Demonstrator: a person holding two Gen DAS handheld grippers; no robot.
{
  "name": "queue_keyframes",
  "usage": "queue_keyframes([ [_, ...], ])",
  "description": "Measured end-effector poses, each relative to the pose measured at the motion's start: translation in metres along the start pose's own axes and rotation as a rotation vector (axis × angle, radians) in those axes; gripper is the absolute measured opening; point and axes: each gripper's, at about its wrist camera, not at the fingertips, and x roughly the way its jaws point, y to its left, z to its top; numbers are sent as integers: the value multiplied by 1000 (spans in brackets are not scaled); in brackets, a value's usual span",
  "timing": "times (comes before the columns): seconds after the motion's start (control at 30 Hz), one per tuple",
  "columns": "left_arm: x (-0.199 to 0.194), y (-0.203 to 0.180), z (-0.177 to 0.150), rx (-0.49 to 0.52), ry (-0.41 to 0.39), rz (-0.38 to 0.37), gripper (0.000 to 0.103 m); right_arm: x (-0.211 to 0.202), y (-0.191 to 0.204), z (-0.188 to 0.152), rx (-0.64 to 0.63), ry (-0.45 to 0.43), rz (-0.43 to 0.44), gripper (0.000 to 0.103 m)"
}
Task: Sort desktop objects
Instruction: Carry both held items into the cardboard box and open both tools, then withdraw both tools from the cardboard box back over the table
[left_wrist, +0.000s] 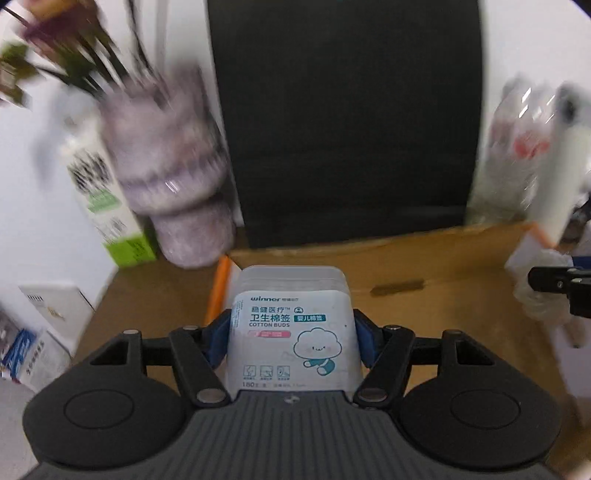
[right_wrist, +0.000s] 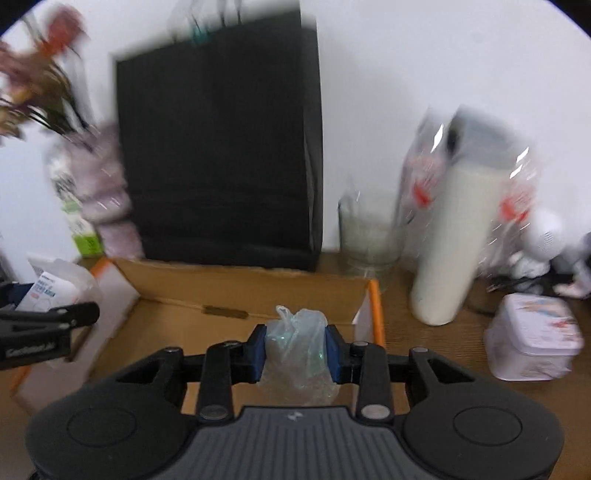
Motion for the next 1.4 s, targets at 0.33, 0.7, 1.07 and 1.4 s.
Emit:
queue_keyframes([
  [0.33,7,6,-6,28,42,0,83,33,4,-3,-40,7,11,79],
  [0.7,-151,38,-89,-91,-130,-76,103,-129,14,-73,-61,-135,74,88],
  [1.07,-246,20,-282,-71,-230,-161,103,-228,62,-270,-45,-113,224,99],
  [1.4,-244,11,-327,-87,-167,-121,103,-237,70,-328,-16,-161,150,99],
])
